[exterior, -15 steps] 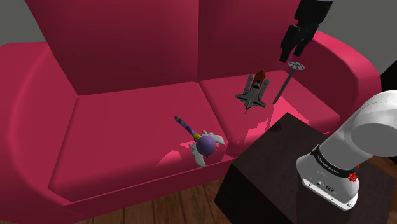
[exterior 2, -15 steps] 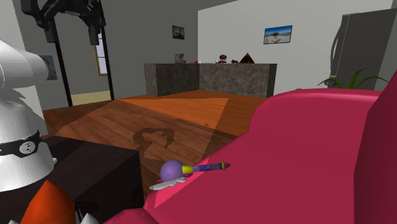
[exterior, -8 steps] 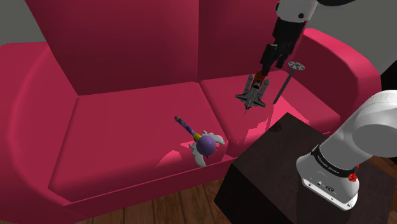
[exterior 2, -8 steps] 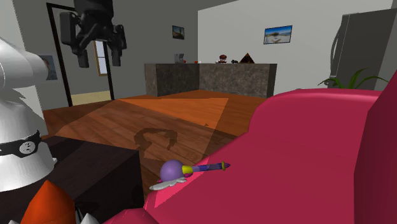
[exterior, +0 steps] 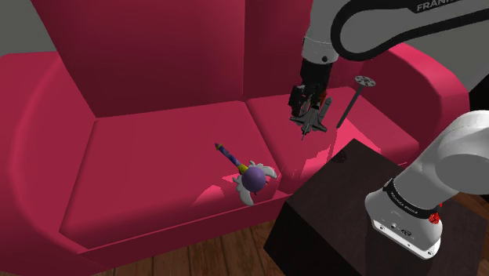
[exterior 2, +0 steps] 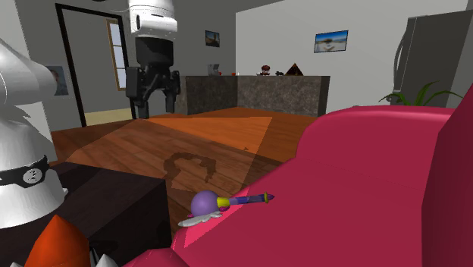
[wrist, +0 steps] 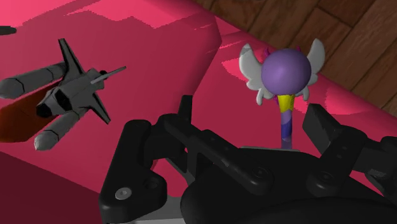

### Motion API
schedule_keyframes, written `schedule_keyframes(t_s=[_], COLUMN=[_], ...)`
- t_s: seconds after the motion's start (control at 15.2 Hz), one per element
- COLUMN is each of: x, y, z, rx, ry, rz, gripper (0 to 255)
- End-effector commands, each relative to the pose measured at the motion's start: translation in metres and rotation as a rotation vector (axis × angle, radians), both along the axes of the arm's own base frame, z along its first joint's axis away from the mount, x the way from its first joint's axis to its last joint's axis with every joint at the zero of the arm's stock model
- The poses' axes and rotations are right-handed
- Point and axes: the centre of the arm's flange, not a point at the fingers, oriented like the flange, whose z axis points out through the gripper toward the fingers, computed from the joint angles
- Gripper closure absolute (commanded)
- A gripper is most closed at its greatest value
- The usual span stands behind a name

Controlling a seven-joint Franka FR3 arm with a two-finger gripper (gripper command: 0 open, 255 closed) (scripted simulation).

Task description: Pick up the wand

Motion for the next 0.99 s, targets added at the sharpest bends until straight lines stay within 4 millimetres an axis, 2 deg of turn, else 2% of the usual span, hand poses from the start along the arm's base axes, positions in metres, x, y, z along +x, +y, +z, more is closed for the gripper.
schedule_keyframes(t_s=[0.0, 0.92], x=[0.010, 0.075], y=[0.015, 0.112], z=[-0.022, -0.172], rx=[-0.009, -0.085], ry=[-0.003, -0.007], rz=[0.010, 0.073], gripper=[0, 0])
